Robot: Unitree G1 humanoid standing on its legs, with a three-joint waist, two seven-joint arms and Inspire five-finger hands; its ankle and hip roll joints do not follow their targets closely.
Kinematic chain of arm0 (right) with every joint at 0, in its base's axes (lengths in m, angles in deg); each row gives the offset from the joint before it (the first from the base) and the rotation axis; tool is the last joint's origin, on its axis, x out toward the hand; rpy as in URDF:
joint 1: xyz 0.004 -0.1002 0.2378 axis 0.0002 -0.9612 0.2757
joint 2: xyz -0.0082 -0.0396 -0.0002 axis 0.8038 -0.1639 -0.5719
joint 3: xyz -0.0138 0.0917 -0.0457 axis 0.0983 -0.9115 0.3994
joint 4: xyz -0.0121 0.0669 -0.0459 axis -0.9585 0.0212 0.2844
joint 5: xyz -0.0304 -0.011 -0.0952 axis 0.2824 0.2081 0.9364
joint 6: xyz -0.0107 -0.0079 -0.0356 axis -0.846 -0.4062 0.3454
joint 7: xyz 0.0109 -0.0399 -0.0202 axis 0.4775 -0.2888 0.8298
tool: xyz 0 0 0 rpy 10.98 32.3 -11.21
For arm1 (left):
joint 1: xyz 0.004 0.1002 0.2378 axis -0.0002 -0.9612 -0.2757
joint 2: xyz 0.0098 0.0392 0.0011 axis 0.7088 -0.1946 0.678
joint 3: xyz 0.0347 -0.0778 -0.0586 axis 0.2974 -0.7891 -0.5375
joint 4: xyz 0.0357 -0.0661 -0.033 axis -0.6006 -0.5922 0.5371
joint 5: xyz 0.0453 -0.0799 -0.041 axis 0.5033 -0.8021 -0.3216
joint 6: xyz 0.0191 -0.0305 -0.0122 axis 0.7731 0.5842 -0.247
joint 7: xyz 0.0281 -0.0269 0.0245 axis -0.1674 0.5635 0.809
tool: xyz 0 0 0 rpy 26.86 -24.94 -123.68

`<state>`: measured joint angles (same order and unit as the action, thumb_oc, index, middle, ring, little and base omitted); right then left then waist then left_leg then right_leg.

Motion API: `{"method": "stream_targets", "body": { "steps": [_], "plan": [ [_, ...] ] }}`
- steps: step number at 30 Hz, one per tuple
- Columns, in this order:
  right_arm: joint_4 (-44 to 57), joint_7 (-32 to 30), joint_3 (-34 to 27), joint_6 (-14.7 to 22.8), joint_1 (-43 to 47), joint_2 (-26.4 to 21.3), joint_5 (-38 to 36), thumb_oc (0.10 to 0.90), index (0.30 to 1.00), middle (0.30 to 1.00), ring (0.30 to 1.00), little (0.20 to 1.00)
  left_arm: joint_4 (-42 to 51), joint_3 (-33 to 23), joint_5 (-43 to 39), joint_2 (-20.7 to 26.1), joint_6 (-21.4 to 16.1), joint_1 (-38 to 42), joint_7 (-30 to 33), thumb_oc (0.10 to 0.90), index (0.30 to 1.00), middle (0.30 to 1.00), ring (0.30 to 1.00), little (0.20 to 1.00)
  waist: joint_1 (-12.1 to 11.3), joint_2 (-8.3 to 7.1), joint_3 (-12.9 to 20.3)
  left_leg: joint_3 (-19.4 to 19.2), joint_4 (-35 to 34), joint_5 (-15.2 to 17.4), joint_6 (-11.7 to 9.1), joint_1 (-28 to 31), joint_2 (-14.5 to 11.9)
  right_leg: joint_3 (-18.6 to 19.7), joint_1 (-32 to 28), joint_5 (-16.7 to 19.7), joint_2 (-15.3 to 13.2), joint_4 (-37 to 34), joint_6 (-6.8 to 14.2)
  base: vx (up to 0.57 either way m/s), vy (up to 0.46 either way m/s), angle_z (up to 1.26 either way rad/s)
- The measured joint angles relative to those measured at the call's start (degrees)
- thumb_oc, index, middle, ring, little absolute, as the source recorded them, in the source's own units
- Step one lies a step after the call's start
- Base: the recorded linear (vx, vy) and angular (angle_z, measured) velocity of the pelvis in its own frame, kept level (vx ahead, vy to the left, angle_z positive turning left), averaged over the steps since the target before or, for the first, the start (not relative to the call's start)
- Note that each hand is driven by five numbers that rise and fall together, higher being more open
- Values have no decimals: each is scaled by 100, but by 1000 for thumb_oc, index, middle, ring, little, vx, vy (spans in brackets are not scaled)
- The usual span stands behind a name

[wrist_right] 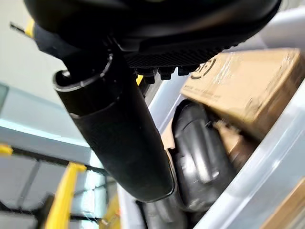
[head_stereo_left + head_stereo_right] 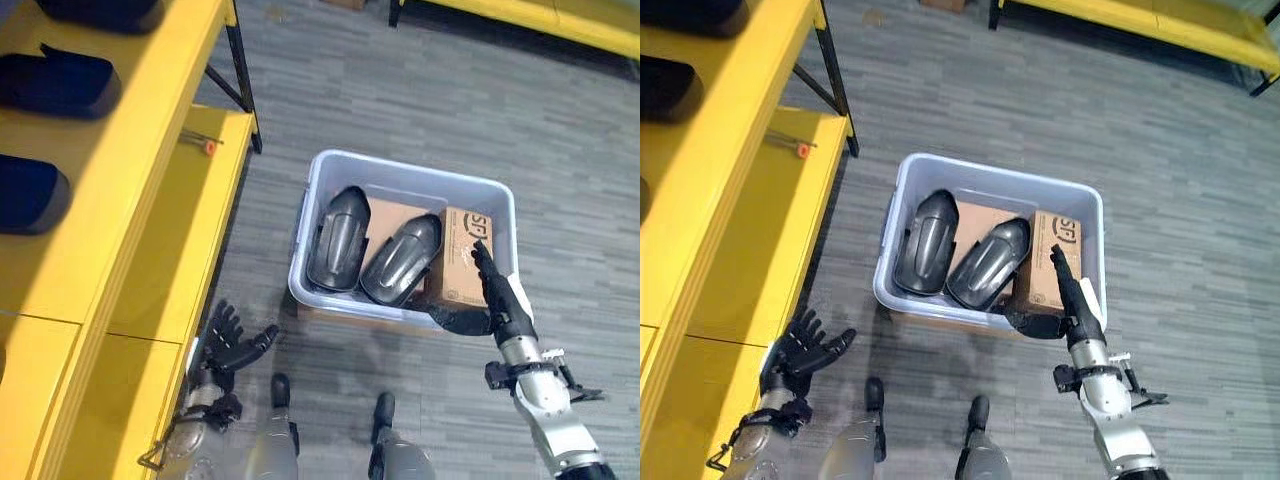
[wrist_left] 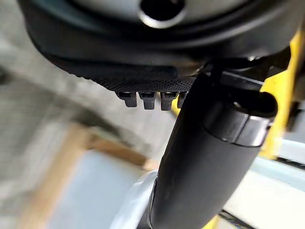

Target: Move parts from the plastic box to the shelf.

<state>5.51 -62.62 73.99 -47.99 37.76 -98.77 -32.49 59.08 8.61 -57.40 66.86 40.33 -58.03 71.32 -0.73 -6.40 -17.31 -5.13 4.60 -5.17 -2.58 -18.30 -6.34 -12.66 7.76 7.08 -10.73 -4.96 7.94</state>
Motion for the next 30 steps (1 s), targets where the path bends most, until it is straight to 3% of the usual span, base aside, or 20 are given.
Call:
{"method": "stream_targets", "body": {
  "steps": [7,9,16,19,30],
  "plan": [
    [-23,-84,55,-36,677,-276,376,900,1000,1000,1000,1000,90,205,-7,-81,5,185,-59,900,1000,1000,1000,1000,45,144,-312,-15,-217,-187,-89,-89,-89,34,219,34,100,2,-84,-23,-83,-5],
    [-64,-142,405,-89,1234,-274,503,900,1000,1000,1000,1000,273,210,-8,-48,-4,378,-47,900,1000,1000,1000,1000,48,216,-519,-74,-219,-202,-84,-176,-78,97,350,71,87,4,-67,-25,-60,-8],
    [-424,-500,1180,-342,2544,224,1158,900,1000,1000,1000,1000,299,386,-7,-18,-13,841,92,900,1000,1000,1000,1000,-1,312,-961,-108,-218,-189,-66,-201,-70,171,431,71,74,8,-68,-32,-24,-6],
    [-564,-667,1195,-459,2905,470,1344,900,1000,1000,1000,1000,297,459,-6,-73,-10,1016,144,900,1000,1000,1000,1000,-71,319,-1090,-191,-211,-189,-65,-289,-84,262,599,73,70,82,-68,-26,9,-14],
    [-1009,-1088,1278,-767,3279,1092,1402,900,1000,1000,1000,1000,247,567,5,-73,-13,1055,463,900,1000,1000,1000,1000,-97,300,-1125,-317,-215,-184,-58,-384,-76,405,800,98,49,109,-70,5,9,-5]
  ]
}}
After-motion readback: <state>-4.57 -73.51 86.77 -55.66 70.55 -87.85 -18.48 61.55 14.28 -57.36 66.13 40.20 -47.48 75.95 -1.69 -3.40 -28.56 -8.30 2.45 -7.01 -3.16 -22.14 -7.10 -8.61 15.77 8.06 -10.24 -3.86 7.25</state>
